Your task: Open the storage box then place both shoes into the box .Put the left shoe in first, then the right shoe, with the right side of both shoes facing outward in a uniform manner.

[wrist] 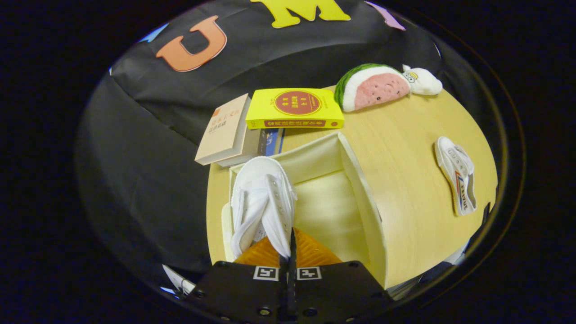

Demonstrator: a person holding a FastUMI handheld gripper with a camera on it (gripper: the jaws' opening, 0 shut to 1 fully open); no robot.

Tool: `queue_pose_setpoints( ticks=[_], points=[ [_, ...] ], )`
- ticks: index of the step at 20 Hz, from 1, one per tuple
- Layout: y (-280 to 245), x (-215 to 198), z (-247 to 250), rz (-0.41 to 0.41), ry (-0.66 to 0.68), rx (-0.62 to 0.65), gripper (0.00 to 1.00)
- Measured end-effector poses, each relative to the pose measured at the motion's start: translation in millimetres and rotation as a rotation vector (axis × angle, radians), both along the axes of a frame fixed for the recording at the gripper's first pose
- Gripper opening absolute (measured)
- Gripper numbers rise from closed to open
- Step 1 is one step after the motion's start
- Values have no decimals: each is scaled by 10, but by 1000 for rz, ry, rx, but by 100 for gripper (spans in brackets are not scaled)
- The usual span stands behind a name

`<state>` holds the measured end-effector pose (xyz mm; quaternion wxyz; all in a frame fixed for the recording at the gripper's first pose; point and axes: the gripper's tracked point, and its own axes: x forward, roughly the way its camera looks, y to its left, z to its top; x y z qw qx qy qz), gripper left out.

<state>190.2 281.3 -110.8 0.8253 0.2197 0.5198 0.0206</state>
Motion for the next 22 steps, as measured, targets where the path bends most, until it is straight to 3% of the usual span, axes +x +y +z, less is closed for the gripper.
queue_pose_setpoints(
  ticks=[10, 14, 19, 22],
  points=[
    [91, -35, -395, -73, -49, -58, 0],
    [318, -100, -908, -4, 45, -89, 0],
    [296, -135, -1097, 45, 151, -81, 0],
    [349, -95, -1056, 84, 128, -63, 0]
  ],
)
